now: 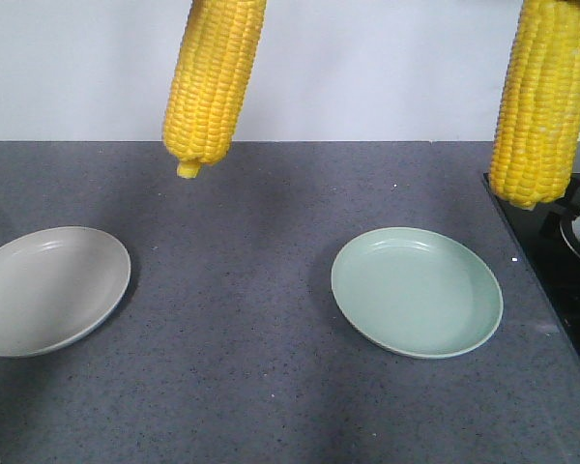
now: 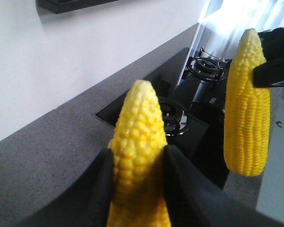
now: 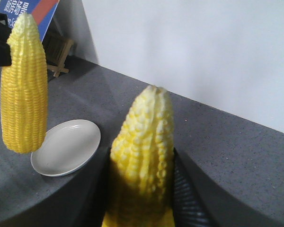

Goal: Distribute corn equally
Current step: 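Approach and align the base in front of the two empty plates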

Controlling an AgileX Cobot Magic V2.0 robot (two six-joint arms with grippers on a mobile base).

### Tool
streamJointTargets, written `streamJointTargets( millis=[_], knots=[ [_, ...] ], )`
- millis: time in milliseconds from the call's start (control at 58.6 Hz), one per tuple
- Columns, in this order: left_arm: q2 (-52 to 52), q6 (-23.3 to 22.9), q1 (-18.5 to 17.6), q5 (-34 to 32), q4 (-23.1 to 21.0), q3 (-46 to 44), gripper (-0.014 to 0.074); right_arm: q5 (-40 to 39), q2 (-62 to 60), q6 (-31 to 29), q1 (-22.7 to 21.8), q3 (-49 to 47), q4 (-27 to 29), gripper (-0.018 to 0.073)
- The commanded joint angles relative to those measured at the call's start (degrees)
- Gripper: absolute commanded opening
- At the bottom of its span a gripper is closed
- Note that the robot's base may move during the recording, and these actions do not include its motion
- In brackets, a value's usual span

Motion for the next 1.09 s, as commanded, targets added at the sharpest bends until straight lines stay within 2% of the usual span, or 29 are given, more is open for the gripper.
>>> streamJointTargets(
  millis=[0, 1075],
  knots=[
    [-2.09, -0.26, -0.04, -3.06, -2.87, -1.56, -0.0006, -1.12, -1.33, -0.52, -0.44, -1.79, 3.29, -0.0005],
    [-2.09, -0.26, -0.04, -3.06, -2.87, -1.56, -0.0006, -1.13, -1.33, -0.52, -0.44, -1.79, 3.36, -0.0005]
  ],
)
